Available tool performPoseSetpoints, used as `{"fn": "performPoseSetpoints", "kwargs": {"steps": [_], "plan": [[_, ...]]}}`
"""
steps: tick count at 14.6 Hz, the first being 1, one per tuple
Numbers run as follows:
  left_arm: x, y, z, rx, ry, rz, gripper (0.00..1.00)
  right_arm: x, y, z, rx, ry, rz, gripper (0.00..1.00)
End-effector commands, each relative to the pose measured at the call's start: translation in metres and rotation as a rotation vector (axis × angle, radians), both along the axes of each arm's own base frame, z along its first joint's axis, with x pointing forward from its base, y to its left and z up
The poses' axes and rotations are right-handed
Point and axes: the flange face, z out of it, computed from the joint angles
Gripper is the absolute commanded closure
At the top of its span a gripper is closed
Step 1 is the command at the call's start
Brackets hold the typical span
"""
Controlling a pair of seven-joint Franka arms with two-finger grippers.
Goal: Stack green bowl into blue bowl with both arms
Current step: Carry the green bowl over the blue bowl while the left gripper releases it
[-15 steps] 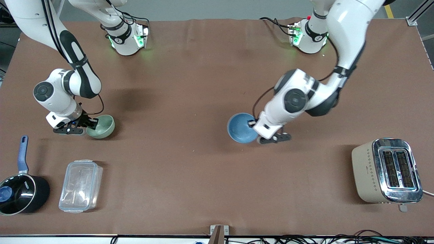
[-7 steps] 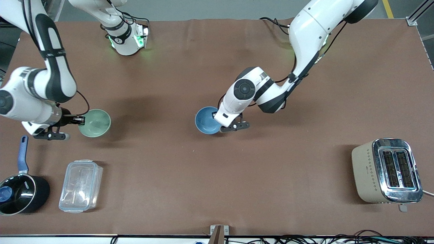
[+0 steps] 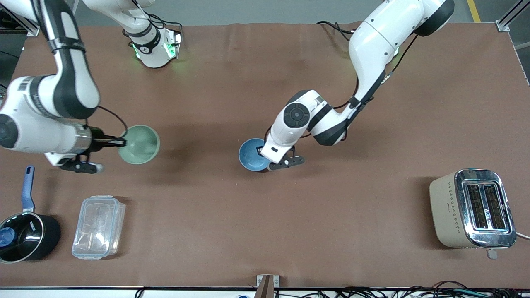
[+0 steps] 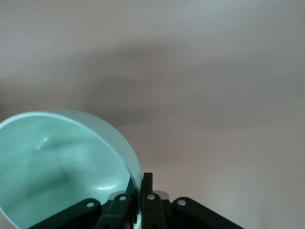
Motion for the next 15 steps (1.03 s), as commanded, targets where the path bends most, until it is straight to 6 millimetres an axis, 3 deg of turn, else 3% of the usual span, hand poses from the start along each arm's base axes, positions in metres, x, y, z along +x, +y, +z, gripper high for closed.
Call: {"fn": "performPoseSetpoints", "kwargs": {"steps": [1, 4, 6, 9, 12, 15], "plan": [[0.039, 0.042, 0.089, 0.045, -0.089, 0.041, 0.0, -0.006, 0.07, 0.001, 0.011, 0.013, -0.072, 1.0], [0.08, 0.131, 0.191, 0.119, -0.151, 0.018, 0.0, -0.019, 0.16, 0.007, -0.003, -0.034, -0.162, 1.0], [0.092, 0.198, 0.234, 0.178, -0.165, -0.032, 0.0, -0.028, 0.219, -0.011, 0.0, -0.059, -0.227, 1.0], [0.088, 0.279, 0.288, 0.255, -0.145, -0.195, 0.0, -0.041, 0.291, -0.048, 0.018, -0.105, -0.314, 1.0], [0.07, 0.334, 0.346, 0.217, -0.168, -0.265, 0.0, -0.046, 0.324, -0.077, -0.018, -0.139, -0.346, 1.0], [0.054, 0.378, 0.37, 0.224, -0.12, -0.275, 0.0, -0.05, 0.34, -0.098, -0.011, -0.147, -0.35, 1.0]]}}
